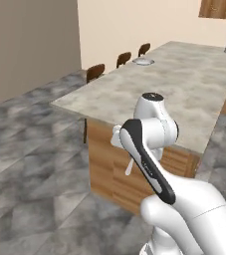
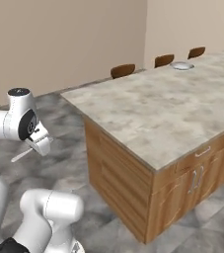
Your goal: Take the fork and place it on the left side of the plate. Then take the spoon and place it on the right side of the plate. Make sure they're directly next to the plate.
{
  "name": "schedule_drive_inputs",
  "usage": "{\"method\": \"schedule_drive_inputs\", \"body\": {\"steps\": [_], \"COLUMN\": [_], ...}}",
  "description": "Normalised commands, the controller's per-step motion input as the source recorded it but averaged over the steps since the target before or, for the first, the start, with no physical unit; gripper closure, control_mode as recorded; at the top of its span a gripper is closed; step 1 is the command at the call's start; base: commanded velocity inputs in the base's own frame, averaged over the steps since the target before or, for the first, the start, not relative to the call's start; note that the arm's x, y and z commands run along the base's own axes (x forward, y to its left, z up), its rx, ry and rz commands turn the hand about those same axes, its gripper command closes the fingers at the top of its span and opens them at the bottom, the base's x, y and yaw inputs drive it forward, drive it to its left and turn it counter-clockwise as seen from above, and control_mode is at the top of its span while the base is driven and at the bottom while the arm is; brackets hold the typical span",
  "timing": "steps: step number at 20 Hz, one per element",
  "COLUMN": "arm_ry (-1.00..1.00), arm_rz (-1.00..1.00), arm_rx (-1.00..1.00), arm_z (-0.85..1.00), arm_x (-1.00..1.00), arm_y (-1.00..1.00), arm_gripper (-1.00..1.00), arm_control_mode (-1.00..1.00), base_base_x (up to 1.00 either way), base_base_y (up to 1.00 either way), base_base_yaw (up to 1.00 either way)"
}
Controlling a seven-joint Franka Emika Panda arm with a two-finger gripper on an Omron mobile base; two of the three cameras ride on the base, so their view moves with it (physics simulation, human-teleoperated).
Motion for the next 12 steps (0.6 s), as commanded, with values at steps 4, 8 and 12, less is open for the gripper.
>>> {"method": "schedule_drive_inputs", "body": {"steps": [4, 8, 12], "arm_ry": [0.00, 0.00, 0.00], "arm_rz": [0.00, 0.00, 0.00], "arm_rx": [0.00, 0.00, 0.00], "arm_z": [0.00, 0.00, 0.00], "arm_x": [0.00, 0.00, 0.00], "arm_y": [0.00, 0.00, 0.00], "arm_gripper": [1.00, 1.00, 1.00], "arm_control_mode": [1.00, 1.00, 1.00], "base_base_x": [0.81, 0.81, 0.81], "base_base_y": [0.57, 0.57, 0.55], "base_base_yaw": [-0.03, -0.04, -0.07]}}
